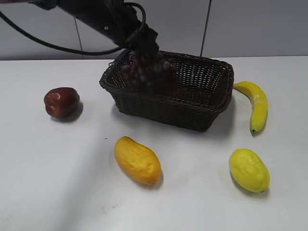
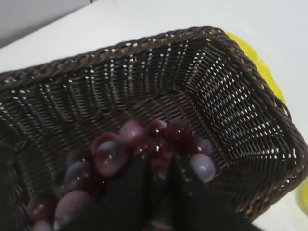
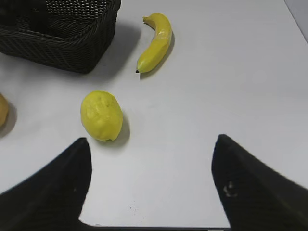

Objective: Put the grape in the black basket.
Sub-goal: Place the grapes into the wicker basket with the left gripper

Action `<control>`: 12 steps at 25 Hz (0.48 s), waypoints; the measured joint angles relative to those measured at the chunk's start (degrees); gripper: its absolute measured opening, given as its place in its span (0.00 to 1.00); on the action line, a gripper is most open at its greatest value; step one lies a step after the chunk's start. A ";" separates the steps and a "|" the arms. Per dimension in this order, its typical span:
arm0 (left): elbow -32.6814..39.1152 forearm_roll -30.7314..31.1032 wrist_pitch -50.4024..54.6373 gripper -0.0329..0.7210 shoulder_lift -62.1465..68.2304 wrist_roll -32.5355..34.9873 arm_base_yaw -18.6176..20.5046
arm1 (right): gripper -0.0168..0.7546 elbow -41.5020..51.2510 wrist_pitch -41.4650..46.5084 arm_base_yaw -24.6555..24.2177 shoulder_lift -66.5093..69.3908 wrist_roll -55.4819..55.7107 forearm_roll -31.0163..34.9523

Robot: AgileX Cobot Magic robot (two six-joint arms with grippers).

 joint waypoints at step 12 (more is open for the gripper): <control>-0.07 -2.39 1.07 0.88 -1.31 -0.01 0.54 | 0.79 0.00 0.00 0.00 0.00 0.00 0.00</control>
